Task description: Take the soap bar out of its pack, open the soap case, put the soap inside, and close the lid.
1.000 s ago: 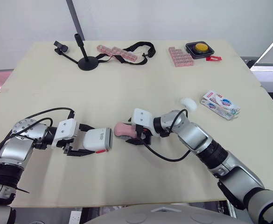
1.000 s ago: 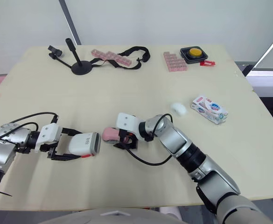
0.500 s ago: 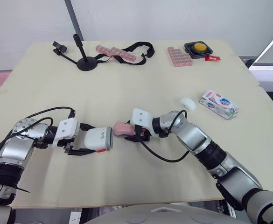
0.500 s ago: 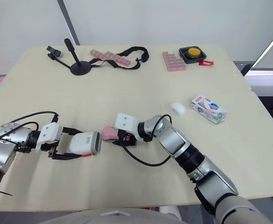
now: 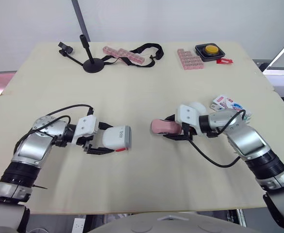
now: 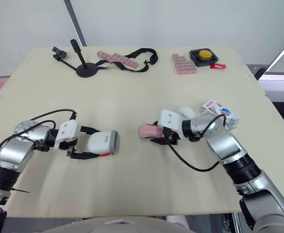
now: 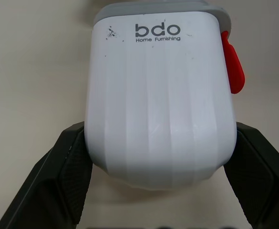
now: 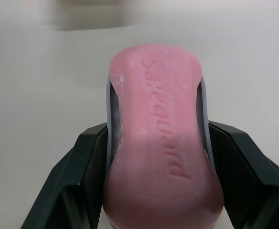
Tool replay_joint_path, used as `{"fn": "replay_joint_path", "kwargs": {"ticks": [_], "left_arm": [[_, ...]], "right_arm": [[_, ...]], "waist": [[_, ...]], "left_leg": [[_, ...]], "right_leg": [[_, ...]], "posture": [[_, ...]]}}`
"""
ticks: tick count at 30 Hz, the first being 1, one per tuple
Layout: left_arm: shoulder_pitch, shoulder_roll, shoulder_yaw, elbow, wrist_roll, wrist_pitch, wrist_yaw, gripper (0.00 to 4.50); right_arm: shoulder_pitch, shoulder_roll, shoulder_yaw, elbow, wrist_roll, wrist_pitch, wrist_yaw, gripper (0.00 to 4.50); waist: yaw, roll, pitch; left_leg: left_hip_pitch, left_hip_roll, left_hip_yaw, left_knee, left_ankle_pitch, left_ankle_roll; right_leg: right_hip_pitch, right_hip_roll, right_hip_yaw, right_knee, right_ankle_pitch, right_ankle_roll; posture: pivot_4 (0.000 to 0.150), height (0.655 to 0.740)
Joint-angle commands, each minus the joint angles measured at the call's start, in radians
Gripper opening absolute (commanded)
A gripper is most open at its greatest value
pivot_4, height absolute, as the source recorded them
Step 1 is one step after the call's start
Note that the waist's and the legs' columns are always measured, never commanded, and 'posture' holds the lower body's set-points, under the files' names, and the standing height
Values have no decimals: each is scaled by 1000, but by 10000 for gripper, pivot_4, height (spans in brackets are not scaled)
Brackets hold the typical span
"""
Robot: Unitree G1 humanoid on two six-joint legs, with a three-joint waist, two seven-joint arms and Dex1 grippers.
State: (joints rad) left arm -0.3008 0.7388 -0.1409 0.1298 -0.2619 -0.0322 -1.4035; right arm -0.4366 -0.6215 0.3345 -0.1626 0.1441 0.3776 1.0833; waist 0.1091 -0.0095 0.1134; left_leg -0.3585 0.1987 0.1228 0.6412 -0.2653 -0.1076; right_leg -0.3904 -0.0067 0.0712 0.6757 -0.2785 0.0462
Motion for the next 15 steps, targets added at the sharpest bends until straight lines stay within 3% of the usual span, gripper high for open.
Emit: {"fn": "replay_joint_path", "kwargs": {"ticks": [1,15], "left_arm": [[-52,-26,-32,-17,23,16,14,34326],[-175,-136,-144,88,124,-12,29,34326]], "right_arm": [[26,-46,-72,-26,50,-99,60,25870],[87,-81,-50,-67,67,-86,111,25870]], "waist": [[2,0,0],[11,0,0]], "left_leg": [[0,0,0,0,0,0],[-1,0,0,1,0,0]], "right_leg": [[0,0,0,0,0,0],[0,2,2,0,0,0]], "posture": [[1500,7400],[1500,7400]]}}
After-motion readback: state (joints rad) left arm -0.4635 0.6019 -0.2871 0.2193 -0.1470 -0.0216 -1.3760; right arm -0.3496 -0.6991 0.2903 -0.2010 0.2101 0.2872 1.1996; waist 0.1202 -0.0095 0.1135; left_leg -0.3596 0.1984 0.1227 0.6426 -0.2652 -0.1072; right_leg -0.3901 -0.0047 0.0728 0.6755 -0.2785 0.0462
